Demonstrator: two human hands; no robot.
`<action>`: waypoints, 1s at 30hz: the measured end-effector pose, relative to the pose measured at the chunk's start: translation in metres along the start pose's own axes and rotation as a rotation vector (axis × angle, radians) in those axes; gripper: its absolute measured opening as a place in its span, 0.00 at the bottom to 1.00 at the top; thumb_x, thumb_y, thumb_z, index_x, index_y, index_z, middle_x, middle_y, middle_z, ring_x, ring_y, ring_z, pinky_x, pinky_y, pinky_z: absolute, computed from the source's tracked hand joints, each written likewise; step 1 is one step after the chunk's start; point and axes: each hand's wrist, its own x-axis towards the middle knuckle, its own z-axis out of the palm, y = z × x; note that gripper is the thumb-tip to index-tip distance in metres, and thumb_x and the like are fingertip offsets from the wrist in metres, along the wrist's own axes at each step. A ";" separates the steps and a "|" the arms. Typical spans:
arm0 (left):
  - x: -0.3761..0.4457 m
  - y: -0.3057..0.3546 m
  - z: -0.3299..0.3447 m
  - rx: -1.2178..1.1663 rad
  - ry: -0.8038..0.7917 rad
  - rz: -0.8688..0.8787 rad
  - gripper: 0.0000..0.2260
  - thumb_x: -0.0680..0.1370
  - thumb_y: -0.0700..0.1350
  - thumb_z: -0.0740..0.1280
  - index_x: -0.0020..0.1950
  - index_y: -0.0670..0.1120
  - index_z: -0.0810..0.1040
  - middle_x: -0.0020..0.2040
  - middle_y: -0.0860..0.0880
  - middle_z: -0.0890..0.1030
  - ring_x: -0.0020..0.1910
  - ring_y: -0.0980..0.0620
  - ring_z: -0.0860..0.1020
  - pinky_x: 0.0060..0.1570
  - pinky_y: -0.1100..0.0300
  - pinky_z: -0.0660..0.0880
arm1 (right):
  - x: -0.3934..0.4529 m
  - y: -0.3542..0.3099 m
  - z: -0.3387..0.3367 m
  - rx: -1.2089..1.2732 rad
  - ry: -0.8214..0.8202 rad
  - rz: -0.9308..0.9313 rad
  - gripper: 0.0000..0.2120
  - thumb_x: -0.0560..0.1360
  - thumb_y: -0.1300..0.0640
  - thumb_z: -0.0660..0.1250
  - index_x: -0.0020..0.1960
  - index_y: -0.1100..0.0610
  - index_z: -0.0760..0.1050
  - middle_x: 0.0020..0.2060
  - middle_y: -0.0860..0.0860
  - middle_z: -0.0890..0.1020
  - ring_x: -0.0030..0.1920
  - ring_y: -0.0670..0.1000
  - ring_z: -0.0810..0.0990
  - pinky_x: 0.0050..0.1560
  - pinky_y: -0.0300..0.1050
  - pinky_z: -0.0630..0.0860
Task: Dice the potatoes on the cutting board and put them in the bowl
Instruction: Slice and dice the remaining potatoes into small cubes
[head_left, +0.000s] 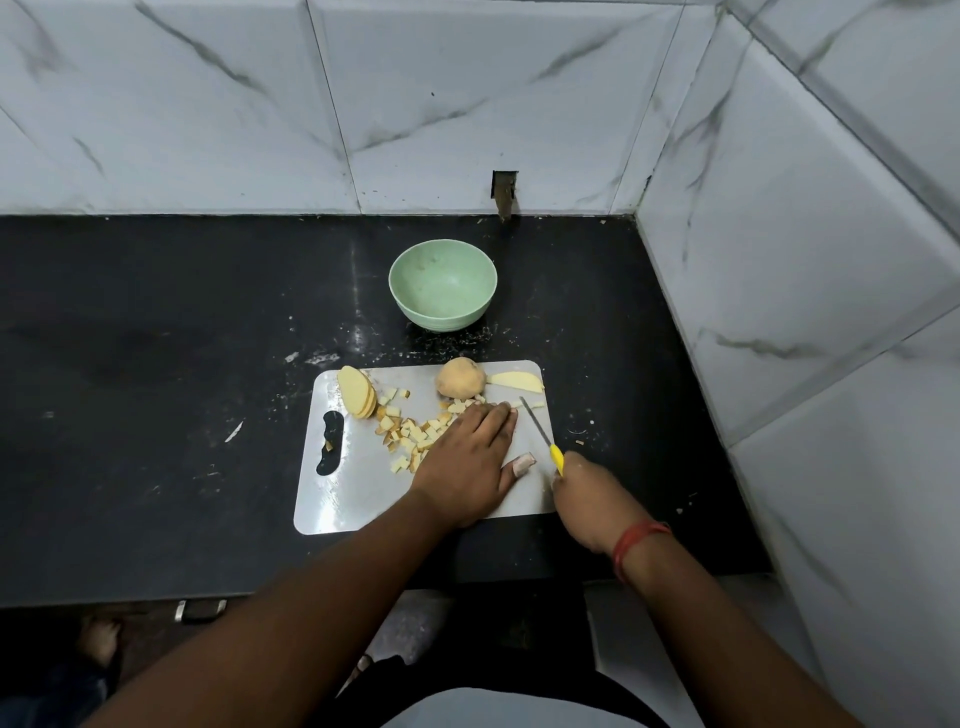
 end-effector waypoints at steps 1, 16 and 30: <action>0.000 0.000 0.001 -0.002 -0.005 0.003 0.36 0.85 0.64 0.42 0.78 0.39 0.68 0.76 0.41 0.71 0.74 0.43 0.67 0.78 0.49 0.62 | 0.004 -0.002 0.001 -0.003 -0.011 0.012 0.05 0.81 0.60 0.55 0.54 0.59 0.69 0.55 0.61 0.78 0.51 0.60 0.78 0.45 0.43 0.67; -0.001 -0.002 0.003 0.003 -0.028 0.039 0.33 0.85 0.63 0.46 0.80 0.41 0.65 0.79 0.42 0.67 0.78 0.43 0.64 0.80 0.50 0.55 | 0.004 -0.002 0.004 -0.004 0.004 0.026 0.09 0.80 0.61 0.55 0.58 0.61 0.70 0.55 0.60 0.78 0.48 0.58 0.77 0.44 0.43 0.68; -0.006 0.000 0.003 0.020 0.030 -0.022 0.32 0.86 0.61 0.47 0.78 0.39 0.68 0.77 0.41 0.70 0.78 0.43 0.65 0.79 0.47 0.60 | -0.005 0.006 0.006 0.022 0.008 0.003 0.05 0.81 0.59 0.54 0.51 0.58 0.67 0.52 0.60 0.78 0.50 0.60 0.78 0.44 0.44 0.68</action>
